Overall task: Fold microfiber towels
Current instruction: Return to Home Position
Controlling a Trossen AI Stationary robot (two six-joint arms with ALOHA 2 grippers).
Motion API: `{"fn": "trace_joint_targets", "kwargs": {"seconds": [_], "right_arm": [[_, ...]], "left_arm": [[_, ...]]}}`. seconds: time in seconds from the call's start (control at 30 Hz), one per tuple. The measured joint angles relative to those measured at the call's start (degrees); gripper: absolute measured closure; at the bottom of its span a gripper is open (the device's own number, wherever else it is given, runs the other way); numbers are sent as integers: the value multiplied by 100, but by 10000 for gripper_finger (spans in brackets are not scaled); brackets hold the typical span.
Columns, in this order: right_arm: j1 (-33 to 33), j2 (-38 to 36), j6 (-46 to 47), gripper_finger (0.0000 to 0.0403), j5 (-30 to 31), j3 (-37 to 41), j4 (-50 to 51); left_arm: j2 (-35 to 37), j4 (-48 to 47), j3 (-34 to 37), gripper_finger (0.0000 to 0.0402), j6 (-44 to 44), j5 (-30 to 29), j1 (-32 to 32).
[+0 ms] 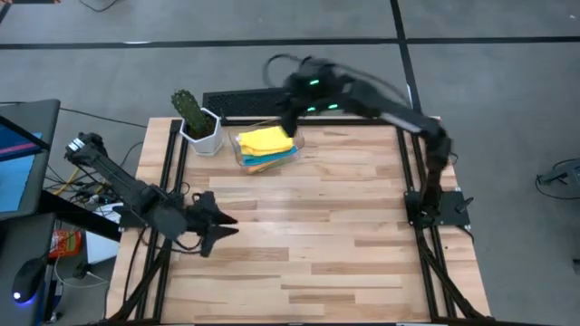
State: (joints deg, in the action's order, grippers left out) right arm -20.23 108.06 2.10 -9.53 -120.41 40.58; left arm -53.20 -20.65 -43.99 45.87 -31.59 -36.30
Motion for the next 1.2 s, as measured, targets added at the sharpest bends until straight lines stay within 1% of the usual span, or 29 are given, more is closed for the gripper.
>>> {"fn": "trace_joint_targets", "kwargs": {"seconds": [0.07,0.17,0.2,0.27,0.37,0.43,0.5,0.6,0.67,0.8,0.87,0.97,1.03,1.07,1.1,1.13,1.2], "right_arm": [[96,-594,-521,327,-141,21,393],[317,-1621,-1268,327,-196,12,986],[383,-1954,-1446,327,-219,1,1212],[496,-2556,-1736,327,-157,-1,1807],[633,-3306,-1598,327,138,111,2621],[684,-3876,-1176,327,358,516,2748],[750,-4586,-715,327,680,1185,2594],[857,-5746,-160,327,1076,2544,1799],[922,-6608,167,327,1144,3660,1075],[1001,-8369,879,327,1140,6008,-583],[1011,-9174,1312,327,1161,7095,-1256],[1010,-10177,1904,327,1133,8461,-2395],[1010,-10701,2164,327,1129,9216,-3086],[1010,-10816,2248,327,1128,9564,-3427],[1010,-10779,2334,327,1107,9831,-3830],[1025,-10769,2427,327,1073,10060,-3975],[1065,-10590,2535,327,1119,10323,-4603]], "left_arm": [[138,94,-308,269,-791,230,94],[424,94,-868,269,-1833,319,268],[550,105,-1035,269,-2157,367,343],[837,144,-1275,269,-2765,640,543],[1334,205,-1384,269,-3474,1320,930],[1743,224,-1298,269,-3637,1746,1211],[2185,217,-1119,269,-3572,2068,1474],[2832,242,-725,269,-3285,2402,1762],[3236,191,-396,269,-3059,2564,1865],[4003,283,274,269,-2590,2546,1918],[4337,450,667,269,-2386,2535,1918],[4863,757,1218,269,-2097,2563,1916],[5186,944,1573,269,-1889,2631,1915],[5315,1012,1759,269,-1780,2668,1915],[5324,1161,1905,269,-1680,2675,1915],[5307,1210,2000,269,-1640,2697,1917],[5267,1285,2169,269,-1503,2940,1917]]}}
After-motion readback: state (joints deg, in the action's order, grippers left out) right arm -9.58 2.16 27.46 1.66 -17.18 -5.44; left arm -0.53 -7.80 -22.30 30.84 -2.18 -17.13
